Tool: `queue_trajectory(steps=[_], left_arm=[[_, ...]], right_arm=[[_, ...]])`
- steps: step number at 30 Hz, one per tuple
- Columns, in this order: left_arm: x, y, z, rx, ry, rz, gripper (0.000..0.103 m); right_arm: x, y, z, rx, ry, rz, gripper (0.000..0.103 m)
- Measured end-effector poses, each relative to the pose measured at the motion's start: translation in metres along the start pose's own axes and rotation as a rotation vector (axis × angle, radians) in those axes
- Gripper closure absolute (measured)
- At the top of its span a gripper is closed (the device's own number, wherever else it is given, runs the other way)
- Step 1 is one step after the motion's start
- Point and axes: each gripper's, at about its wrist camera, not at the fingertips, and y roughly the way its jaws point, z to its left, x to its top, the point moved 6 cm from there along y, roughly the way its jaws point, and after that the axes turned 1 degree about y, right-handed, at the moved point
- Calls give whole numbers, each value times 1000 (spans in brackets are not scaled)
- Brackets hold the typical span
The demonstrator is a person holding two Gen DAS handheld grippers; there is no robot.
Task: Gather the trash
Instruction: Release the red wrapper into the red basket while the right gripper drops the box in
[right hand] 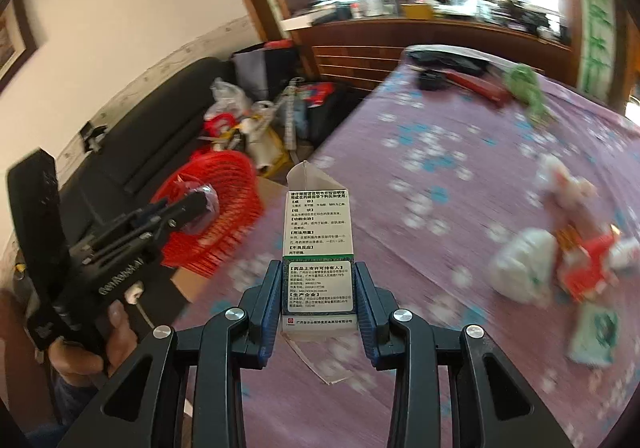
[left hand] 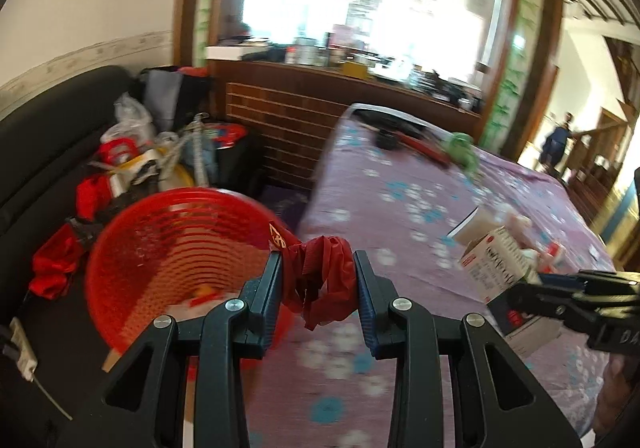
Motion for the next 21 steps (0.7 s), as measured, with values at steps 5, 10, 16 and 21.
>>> queue_trajectory(steps=[5,10,16,21], left_arm=[[-2,13,52,50,-58,35,70],[-9,28,89,77,-110,74,70],[-10,34,108,78,-135,80,68],[-8,28,117,81,-167,53,38]], right_arm=[[21,33,36,62,-24,24,66],[37,72,63,107,-25,60,65],[55,111,84,127,-22,88,65],[69,135,93,150,-6,100,59]])
